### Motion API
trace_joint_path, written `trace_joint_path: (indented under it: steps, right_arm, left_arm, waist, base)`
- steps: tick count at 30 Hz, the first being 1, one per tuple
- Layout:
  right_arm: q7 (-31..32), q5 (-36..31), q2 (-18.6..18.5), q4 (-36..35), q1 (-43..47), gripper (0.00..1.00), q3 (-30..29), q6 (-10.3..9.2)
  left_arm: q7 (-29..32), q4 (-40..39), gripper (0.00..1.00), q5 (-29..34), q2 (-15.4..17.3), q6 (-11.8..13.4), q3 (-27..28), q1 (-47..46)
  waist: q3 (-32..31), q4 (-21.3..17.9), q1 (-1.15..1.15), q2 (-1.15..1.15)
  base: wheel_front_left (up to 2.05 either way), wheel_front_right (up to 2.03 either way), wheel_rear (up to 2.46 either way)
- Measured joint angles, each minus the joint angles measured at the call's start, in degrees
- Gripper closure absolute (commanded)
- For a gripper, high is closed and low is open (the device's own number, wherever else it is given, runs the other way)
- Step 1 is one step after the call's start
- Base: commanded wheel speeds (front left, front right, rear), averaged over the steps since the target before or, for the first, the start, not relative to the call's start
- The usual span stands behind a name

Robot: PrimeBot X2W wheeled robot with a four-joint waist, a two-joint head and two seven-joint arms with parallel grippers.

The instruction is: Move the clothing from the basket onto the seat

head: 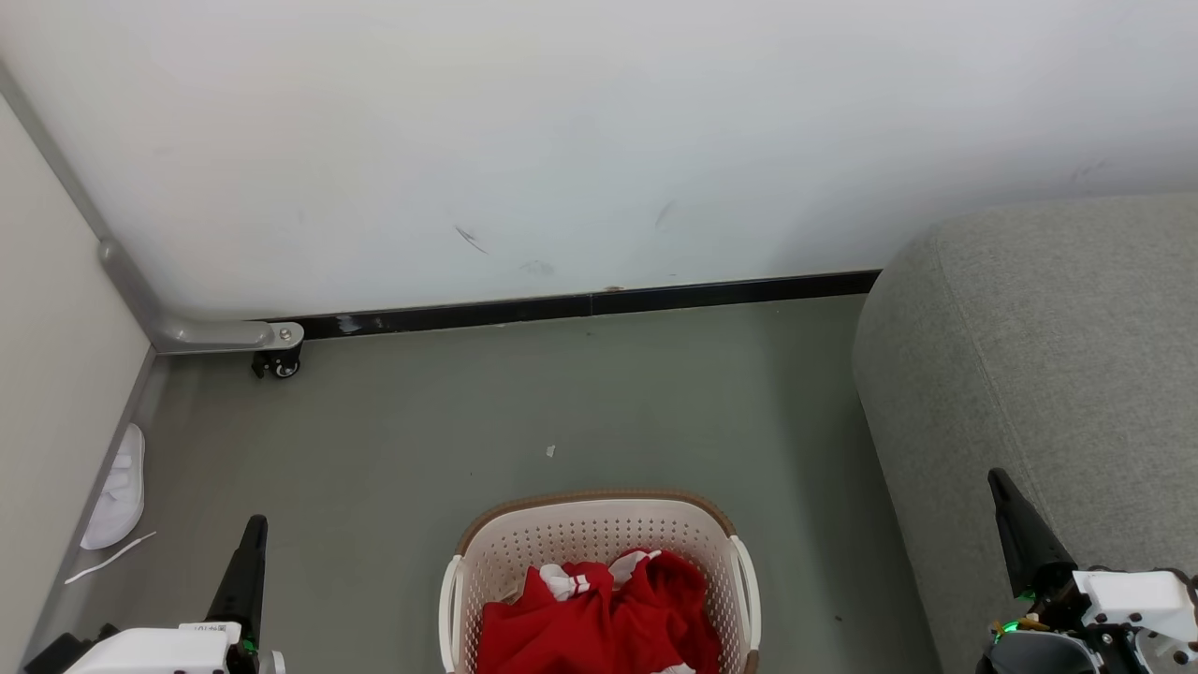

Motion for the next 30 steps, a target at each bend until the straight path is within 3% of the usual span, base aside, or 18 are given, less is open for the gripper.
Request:
trace_joint_path:
  steps: [30]
  right_arm:
    - [0.01,-0.23,0.03,0.00,0.00,1.00,-0.02,0.00]
  left_arm:
    - [0.00,0.00,1.00,0.00,0.00,0.00,0.00,0.00]
  waist:
    - [0.00,0.00,0.00,0.00]
  base:
    - [0.00,0.00,0.00]
